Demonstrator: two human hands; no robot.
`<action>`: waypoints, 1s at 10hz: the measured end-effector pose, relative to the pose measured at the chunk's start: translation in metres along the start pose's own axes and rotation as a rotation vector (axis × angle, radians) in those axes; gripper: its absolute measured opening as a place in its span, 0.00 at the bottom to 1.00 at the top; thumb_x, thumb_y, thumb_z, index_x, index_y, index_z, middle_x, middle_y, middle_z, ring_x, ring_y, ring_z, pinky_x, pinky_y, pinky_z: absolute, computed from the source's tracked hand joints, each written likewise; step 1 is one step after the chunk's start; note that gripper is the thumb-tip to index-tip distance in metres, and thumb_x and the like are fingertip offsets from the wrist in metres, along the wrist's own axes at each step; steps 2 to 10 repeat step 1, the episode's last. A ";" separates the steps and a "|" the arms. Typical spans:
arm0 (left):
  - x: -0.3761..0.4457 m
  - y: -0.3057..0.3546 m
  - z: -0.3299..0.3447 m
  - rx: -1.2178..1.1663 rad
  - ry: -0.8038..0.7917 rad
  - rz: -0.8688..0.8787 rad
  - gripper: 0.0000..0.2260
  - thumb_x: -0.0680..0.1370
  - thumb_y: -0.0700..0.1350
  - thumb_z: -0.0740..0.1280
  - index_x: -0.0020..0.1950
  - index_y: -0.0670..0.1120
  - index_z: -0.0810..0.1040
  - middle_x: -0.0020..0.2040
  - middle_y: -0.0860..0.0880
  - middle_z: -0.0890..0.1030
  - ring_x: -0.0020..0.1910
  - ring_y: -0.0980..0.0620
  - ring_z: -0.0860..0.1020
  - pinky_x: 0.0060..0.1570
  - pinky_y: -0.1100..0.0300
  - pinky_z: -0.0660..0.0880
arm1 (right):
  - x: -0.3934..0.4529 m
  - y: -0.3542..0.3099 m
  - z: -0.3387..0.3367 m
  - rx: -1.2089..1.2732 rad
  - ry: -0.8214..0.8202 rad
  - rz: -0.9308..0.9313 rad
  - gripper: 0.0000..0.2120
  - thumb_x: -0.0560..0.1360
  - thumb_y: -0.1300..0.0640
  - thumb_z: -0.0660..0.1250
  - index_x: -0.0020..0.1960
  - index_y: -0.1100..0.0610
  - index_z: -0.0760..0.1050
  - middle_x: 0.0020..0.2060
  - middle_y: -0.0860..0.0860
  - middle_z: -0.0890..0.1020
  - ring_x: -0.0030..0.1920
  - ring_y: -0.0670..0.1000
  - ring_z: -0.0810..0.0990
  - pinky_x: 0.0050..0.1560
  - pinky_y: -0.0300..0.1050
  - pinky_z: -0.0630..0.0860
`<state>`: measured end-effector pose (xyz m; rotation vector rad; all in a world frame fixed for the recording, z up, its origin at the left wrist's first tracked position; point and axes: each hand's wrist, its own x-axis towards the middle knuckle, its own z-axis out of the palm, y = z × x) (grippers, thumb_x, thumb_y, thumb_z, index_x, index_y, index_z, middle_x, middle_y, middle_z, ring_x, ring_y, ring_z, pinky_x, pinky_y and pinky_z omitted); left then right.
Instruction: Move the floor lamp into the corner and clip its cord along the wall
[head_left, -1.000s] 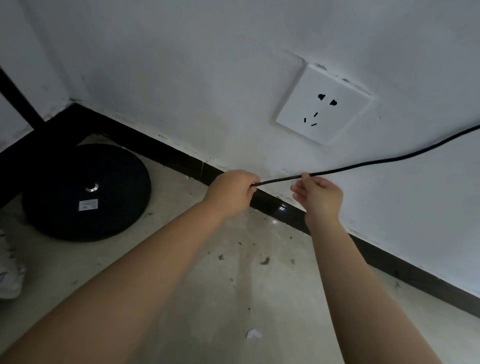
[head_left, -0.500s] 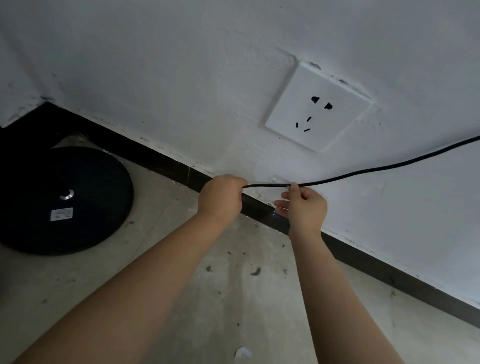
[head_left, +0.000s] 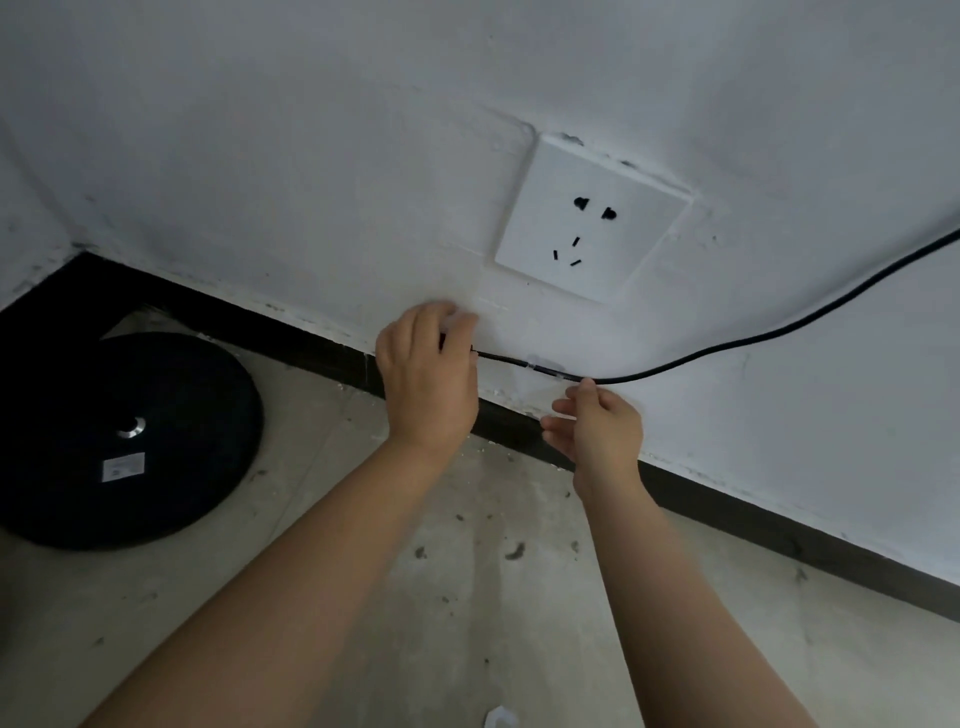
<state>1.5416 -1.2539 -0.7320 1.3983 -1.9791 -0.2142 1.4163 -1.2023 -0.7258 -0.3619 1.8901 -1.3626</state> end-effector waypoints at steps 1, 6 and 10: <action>-0.008 -0.003 -0.006 -0.003 -0.062 0.102 0.11 0.63 0.29 0.73 0.43 0.37 0.81 0.46 0.35 0.82 0.48 0.36 0.80 0.50 0.41 0.75 | -0.001 0.002 -0.003 -0.007 -0.021 0.019 0.15 0.78 0.52 0.55 0.37 0.56 0.72 0.33 0.52 0.77 0.29 0.49 0.77 0.21 0.33 0.76; -0.008 -0.003 -0.006 -0.003 -0.062 0.102 0.11 0.63 0.29 0.73 0.43 0.37 0.81 0.46 0.35 0.82 0.48 0.36 0.80 0.50 0.41 0.75 | -0.001 0.002 -0.003 -0.007 -0.021 0.019 0.15 0.78 0.52 0.55 0.37 0.56 0.72 0.33 0.52 0.77 0.29 0.49 0.77 0.21 0.33 0.76; -0.008 -0.003 -0.006 -0.003 -0.062 0.102 0.11 0.63 0.29 0.73 0.43 0.37 0.81 0.46 0.35 0.82 0.48 0.36 0.80 0.50 0.41 0.75 | -0.001 0.002 -0.003 -0.007 -0.021 0.019 0.15 0.78 0.52 0.55 0.37 0.56 0.72 0.33 0.52 0.77 0.29 0.49 0.77 0.21 0.33 0.76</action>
